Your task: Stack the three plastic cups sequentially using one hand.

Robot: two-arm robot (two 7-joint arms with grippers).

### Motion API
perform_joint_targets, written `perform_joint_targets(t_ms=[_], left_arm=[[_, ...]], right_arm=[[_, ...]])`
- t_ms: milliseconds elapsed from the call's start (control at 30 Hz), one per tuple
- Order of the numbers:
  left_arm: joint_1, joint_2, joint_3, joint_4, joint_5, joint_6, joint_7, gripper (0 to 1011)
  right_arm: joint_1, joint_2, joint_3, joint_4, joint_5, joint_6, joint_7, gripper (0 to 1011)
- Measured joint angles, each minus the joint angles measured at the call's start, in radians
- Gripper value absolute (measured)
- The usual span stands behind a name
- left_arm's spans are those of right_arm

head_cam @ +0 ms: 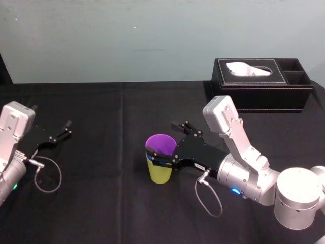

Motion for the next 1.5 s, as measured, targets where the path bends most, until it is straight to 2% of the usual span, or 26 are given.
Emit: perform_joint_targets(t_ms=[233, 567, 800, 1100, 1500], left_arm=[[0.000, 0.000, 0.000, 0.000, 0.000, 0.000, 0.000, 1010], [0.000, 0.000, 0.000, 0.000, 0.000, 0.000, 0.000, 1010], [0.000, 0.000, 0.000, 0.000, 0.000, 0.000, 0.000, 1010], [0.000, 0.000, 0.000, 0.000, 0.000, 0.000, 0.000, 1010], [0.000, 0.000, 0.000, 0.000, 0.000, 0.000, 0.000, 1010]], right_arm=[[-0.008, 0.001, 0.009, -0.008, 0.002, -0.005, -0.007, 1004], [-0.093, 0.021, 0.100, -0.057, 0.009, -0.073, -0.067, 1004], [-0.137, 0.032, 0.156, -0.061, 0.010, -0.112, -0.086, 1004], [-0.186, 0.037, 0.222, -0.024, 0.009, -0.161, -0.097, 1004], [-0.209, 0.036, 0.261, 0.042, 0.002, -0.204, -0.090, 1004]])
